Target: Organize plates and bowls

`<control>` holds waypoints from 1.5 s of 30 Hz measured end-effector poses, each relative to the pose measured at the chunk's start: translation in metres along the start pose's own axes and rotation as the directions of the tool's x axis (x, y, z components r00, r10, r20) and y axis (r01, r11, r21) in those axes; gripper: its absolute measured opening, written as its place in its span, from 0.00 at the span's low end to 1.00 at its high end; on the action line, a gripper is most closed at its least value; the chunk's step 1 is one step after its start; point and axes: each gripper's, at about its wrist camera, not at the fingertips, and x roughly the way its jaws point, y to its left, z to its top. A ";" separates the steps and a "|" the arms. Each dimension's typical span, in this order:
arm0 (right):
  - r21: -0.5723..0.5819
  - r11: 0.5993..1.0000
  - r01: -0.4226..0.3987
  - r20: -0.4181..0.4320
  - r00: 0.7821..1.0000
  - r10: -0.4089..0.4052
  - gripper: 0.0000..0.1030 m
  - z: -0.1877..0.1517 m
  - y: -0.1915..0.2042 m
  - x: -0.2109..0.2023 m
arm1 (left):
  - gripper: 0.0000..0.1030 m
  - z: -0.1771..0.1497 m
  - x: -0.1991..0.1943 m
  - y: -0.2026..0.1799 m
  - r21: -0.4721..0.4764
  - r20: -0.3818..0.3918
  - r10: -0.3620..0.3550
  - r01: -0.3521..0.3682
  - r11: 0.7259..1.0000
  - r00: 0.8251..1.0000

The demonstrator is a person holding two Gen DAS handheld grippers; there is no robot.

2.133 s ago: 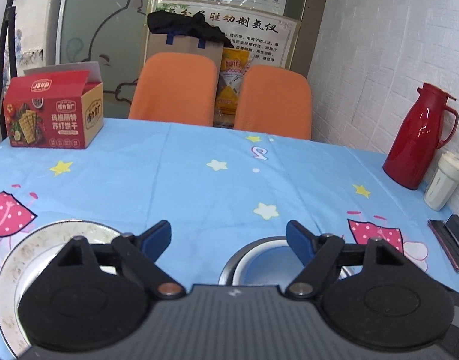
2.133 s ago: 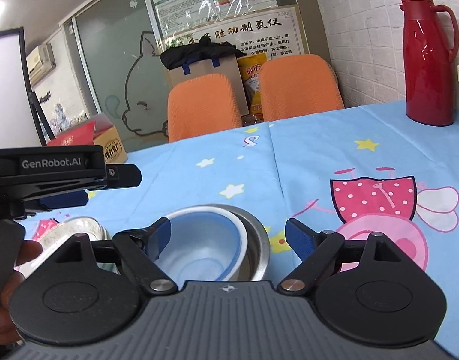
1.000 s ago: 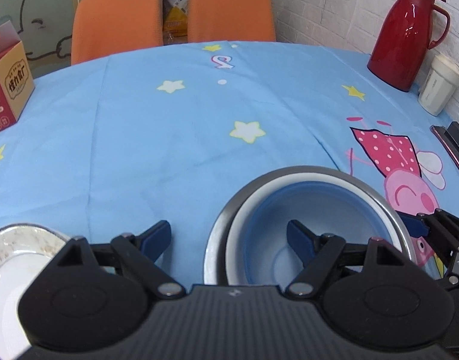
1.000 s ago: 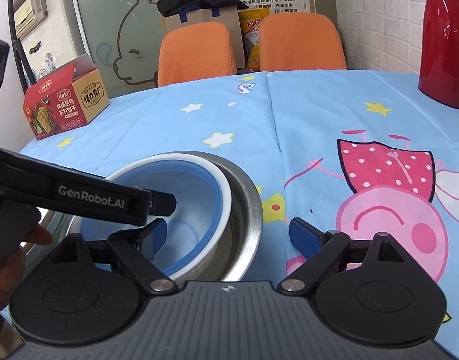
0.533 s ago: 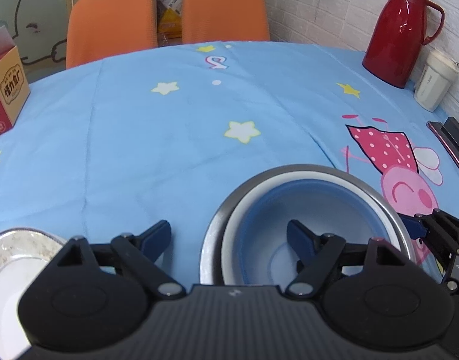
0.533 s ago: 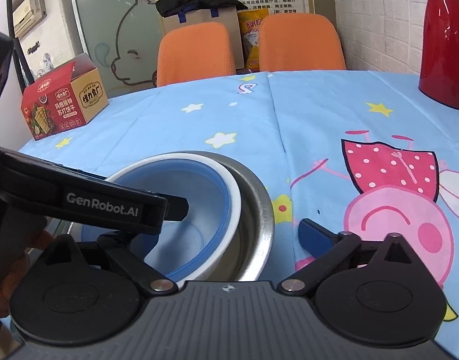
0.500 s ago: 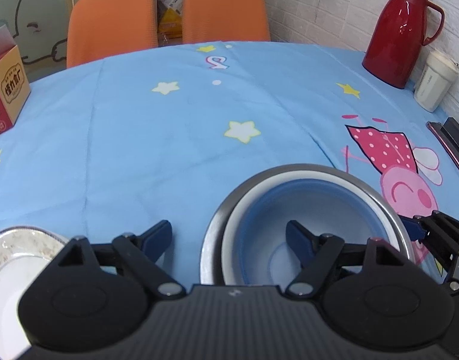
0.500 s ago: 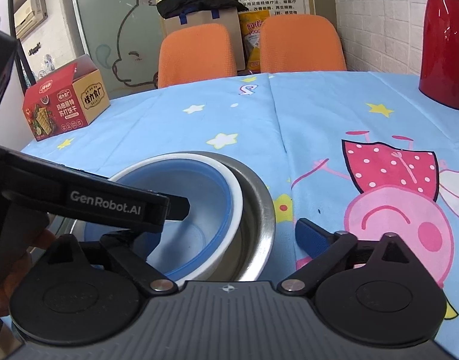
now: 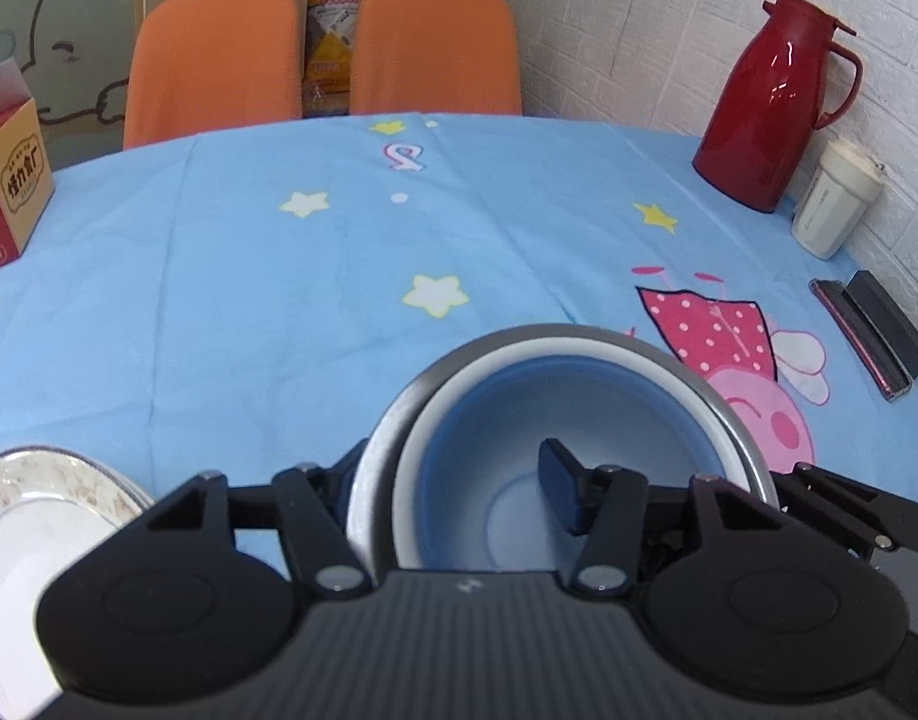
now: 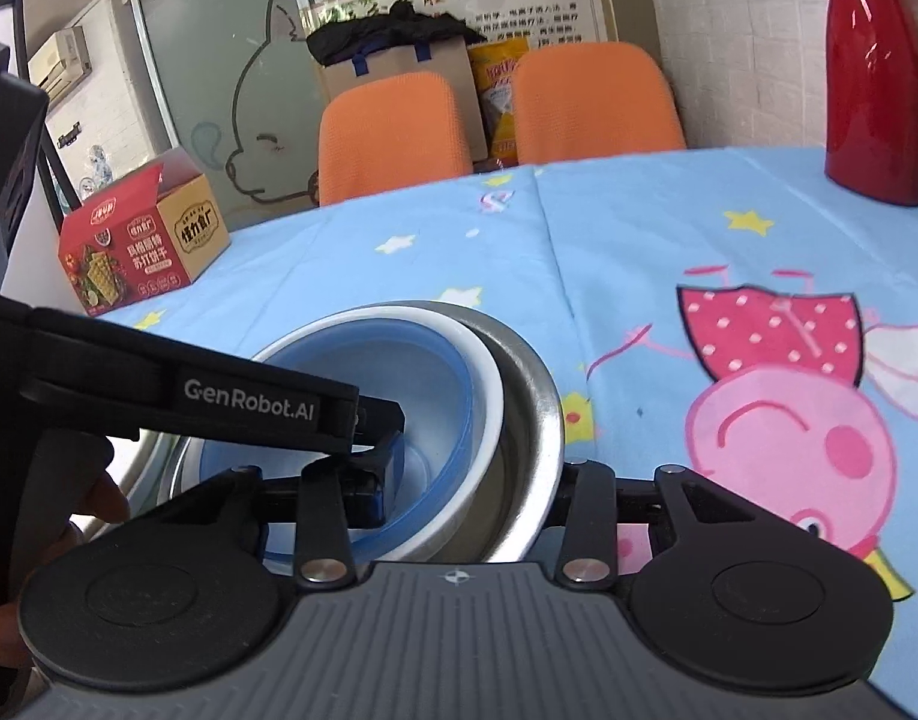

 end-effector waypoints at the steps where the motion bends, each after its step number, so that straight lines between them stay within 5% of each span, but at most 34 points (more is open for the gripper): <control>1: -0.002 1.000 0.004 0.011 1.000 -0.004 0.68 0.003 0.000 -0.004 | 0.53 0.002 -0.005 -0.002 0.000 0.012 0.000 0.000 1.000 1.000; 12: -0.083 0.996 -0.008 0.097 0.995 0.016 0.76 0.030 0.031 -0.031 | 0.54 0.009 -0.056 0.015 -0.045 0.117 0.039 -0.034 0.998 0.992; 25: -0.220 0.958 -0.183 0.052 0.979 0.199 0.79 0.033 0.121 -0.006 | 0.55 -0.027 -0.114 0.112 -0.225 0.164 0.217 -0.178 0.958 0.962; 34: -0.268 0.923 -0.277 -0.054 0.960 0.273 0.88 0.012 0.171 0.022 | 0.56 -0.058 -0.106 0.163 -0.314 0.087 0.257 -0.219 0.924 0.962; 45: -0.247 0.930 -0.271 -0.122 0.961 0.247 0.90 0.000 0.175 0.045 | 0.56 -0.063 -0.089 0.172 -0.312 0.072 0.226 -0.194 0.930 0.971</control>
